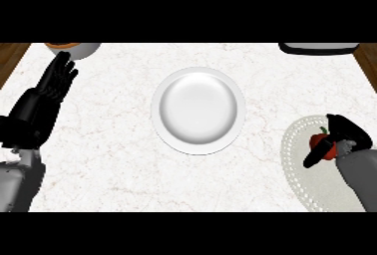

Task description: Pick the bell pepper from the placemat and place it in the plate

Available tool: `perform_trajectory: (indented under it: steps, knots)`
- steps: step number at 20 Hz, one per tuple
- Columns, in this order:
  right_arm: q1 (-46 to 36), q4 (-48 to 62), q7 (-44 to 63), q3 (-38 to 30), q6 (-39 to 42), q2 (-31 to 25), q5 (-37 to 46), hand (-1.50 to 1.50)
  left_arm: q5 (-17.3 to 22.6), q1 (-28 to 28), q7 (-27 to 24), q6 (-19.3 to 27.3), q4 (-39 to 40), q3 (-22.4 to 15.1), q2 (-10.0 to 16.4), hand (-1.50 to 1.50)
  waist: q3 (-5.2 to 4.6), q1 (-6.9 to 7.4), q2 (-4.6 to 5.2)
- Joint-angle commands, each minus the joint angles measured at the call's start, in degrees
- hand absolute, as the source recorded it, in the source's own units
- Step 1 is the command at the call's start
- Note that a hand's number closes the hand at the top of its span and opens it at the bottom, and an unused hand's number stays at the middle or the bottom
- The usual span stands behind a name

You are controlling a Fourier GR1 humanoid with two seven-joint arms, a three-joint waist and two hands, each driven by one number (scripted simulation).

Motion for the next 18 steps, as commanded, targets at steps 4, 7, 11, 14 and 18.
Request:
perform_trajectory:
  steps: [4,7,11,14,18]
  knots:
    - [0.45,3.73,-3.52,-2.36,-2.53,2.22,5.15,1.5,-1.26,3.8,0.6,-1.66,-4.35,1.23,-1.39,0.0,0.0,0.15,-0.05]
    - [0.25,4.63,-10.04,0.09,-9.87,-0.27,11.12,1.5,-2.63,3.62,-2.92,-0.67,-0.52,-0.14,-2.96,0.0,0.01,0.17,0.04]
    - [-3.9,11.33,-11.84,1.15,-14.29,-0.17,17.72,1.5,-1.89,-0.98,1.21,-1.58,0.67,0.75,-2.23,0.0,0.03,0.48,0.17]
    - [11.22,-6.54,8.4,4.33,-18.85,6.09,19.83,1.5,-1.6,3.48,-0.59,-1.56,0.23,3.4,0.13,0.0,-0.28,-3.55,-1.65]
    - [18.23,-10.26,15.31,4.91,-21.21,10.06,22.92,1.5,-1.99,3.91,0.57,-0.14,1.11,5.11,1.02,0.0,-0.65,-7.6,-3.14]
